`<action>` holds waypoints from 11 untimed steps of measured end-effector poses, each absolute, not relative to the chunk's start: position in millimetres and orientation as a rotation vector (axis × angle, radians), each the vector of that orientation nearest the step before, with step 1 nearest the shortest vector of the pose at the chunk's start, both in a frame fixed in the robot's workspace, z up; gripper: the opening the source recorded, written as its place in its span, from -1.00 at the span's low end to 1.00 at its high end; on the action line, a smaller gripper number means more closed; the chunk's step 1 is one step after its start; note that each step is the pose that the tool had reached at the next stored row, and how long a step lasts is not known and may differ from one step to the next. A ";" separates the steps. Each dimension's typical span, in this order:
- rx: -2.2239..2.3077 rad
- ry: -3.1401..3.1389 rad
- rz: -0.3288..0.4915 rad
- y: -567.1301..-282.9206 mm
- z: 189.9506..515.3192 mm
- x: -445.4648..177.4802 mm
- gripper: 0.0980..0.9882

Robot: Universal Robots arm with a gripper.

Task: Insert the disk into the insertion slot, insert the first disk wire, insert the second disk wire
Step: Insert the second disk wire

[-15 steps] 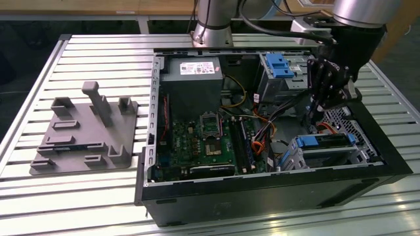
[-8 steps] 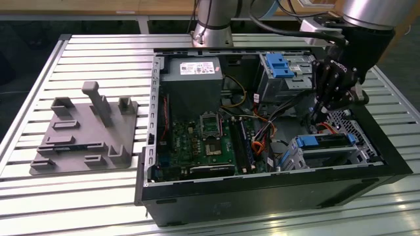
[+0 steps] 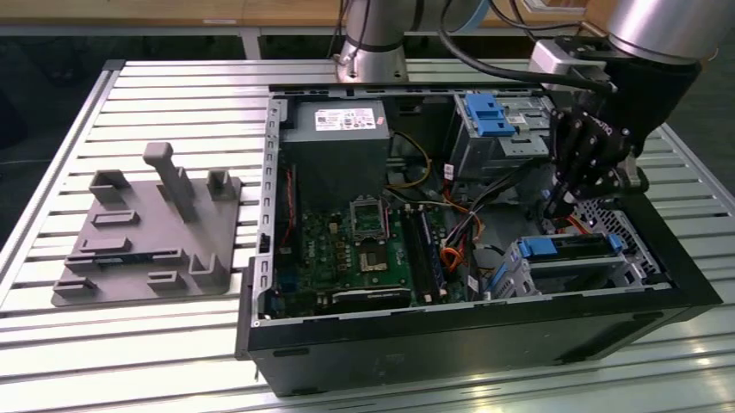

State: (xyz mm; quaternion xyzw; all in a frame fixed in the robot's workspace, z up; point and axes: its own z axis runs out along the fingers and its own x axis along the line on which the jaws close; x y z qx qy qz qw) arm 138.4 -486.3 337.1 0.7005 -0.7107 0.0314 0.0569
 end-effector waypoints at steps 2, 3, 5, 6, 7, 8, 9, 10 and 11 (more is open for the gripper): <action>2.132 -2.162 0.083 -489.5 337.1 138.4 -0.90; 2.135 -2.165 0.077 -491.1 337.1 138.4 -0.90; 2.142 -2.172 0.062 -494.1 337.1 139.0 -0.90; 2.145 -2.175 0.056 -495.4 337.2 139.7 -0.90; 2.148 -2.178 0.050 -496.5 337.2 140.5 -0.90; 2.151 -2.181 0.044 -497.8 337.2 141.5 -0.90; 2.154 -2.183 0.039 -499.0 337.1 142.5 -0.90; 2.155 -2.184 0.036 -500.1 337.2 143.2 -0.90; 2.155 -2.184 0.036 -500.9 337.6 143.5 -0.90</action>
